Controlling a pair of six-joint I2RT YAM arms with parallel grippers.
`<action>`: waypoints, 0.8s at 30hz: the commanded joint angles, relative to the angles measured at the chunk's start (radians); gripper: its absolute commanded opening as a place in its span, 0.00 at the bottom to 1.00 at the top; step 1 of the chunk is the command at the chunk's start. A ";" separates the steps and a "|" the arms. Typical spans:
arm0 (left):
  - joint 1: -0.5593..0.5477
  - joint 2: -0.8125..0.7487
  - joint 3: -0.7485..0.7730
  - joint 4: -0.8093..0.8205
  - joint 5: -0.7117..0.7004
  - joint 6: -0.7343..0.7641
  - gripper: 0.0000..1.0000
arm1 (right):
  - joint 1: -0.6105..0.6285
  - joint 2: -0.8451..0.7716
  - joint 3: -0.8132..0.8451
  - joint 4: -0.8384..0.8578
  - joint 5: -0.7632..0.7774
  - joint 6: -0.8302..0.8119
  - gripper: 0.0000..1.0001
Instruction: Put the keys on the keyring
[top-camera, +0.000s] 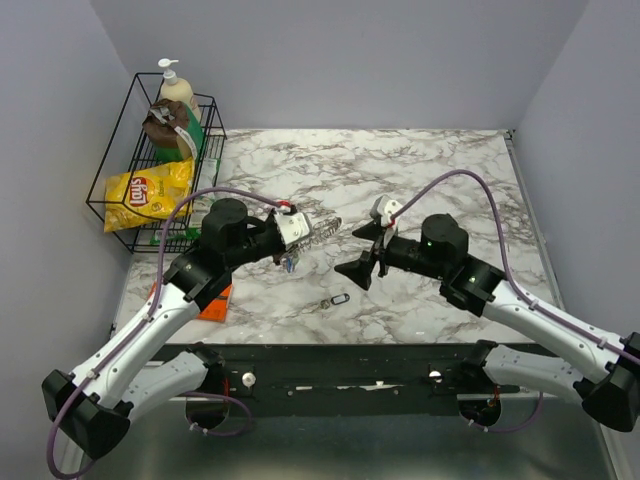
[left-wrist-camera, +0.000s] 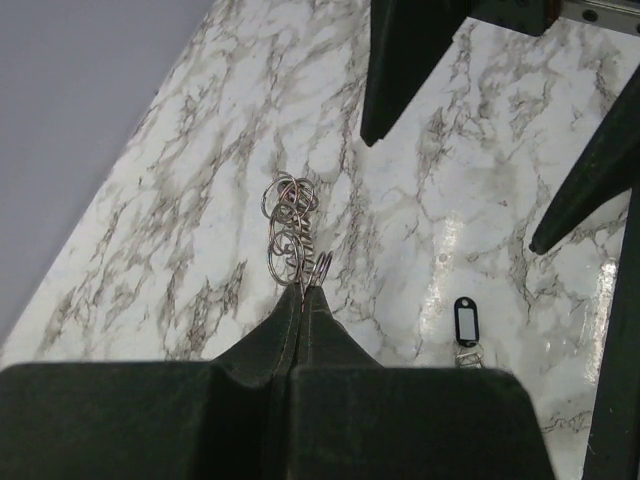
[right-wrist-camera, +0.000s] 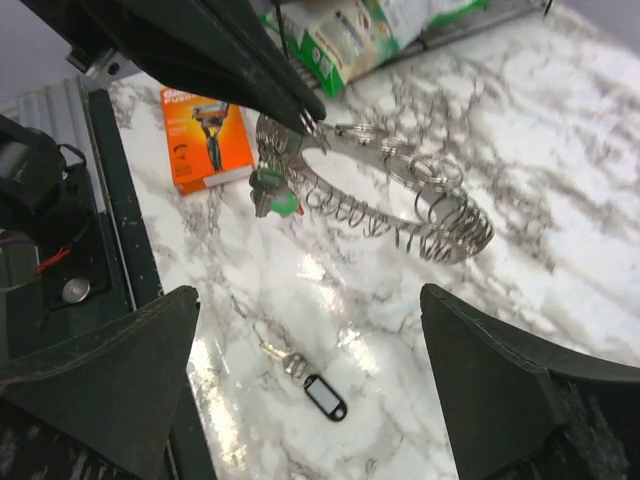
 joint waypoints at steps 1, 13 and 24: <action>0.041 0.043 0.014 0.002 -0.115 -0.067 0.00 | 0.003 0.064 0.031 -0.133 0.070 0.143 1.00; 0.321 0.031 -0.064 0.063 -0.113 -0.257 0.00 | 0.004 0.297 0.043 -0.232 -0.081 0.483 0.97; 0.361 -0.005 -0.158 0.178 -0.074 -0.341 0.00 | 0.004 0.444 -0.011 -0.185 -0.129 0.862 0.67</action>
